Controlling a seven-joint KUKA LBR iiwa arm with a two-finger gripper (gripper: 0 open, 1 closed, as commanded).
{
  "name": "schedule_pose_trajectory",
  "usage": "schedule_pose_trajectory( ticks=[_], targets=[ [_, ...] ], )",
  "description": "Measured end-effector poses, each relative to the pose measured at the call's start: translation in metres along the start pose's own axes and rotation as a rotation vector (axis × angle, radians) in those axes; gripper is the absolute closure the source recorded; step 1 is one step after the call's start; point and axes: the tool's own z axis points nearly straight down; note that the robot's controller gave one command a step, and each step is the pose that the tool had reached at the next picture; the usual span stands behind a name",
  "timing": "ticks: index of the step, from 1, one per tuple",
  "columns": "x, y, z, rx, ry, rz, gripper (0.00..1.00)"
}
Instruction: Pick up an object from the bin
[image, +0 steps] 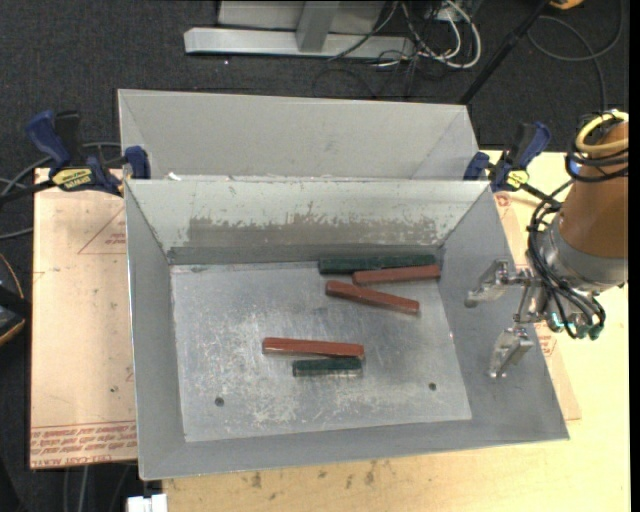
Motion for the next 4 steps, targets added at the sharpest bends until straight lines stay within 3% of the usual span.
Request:
schedule_pose_trajectory(
  ticks=[1, 2, 3, 4],
  targets=[
    [-0.002, 0.001, -0.004, 0.002, -0.008, -0.003, 0.00],
    [-0.007, 0.020, 0.041, 0.004, -0.015, -0.015, 0.00],
    [-0.024, 0.049, 0.108, 0.002, -0.012, -0.097, 0.00],
    [-0.045, 0.052, 0.136, -0.001, -0.002, -0.072, 0.00]
  ],
)
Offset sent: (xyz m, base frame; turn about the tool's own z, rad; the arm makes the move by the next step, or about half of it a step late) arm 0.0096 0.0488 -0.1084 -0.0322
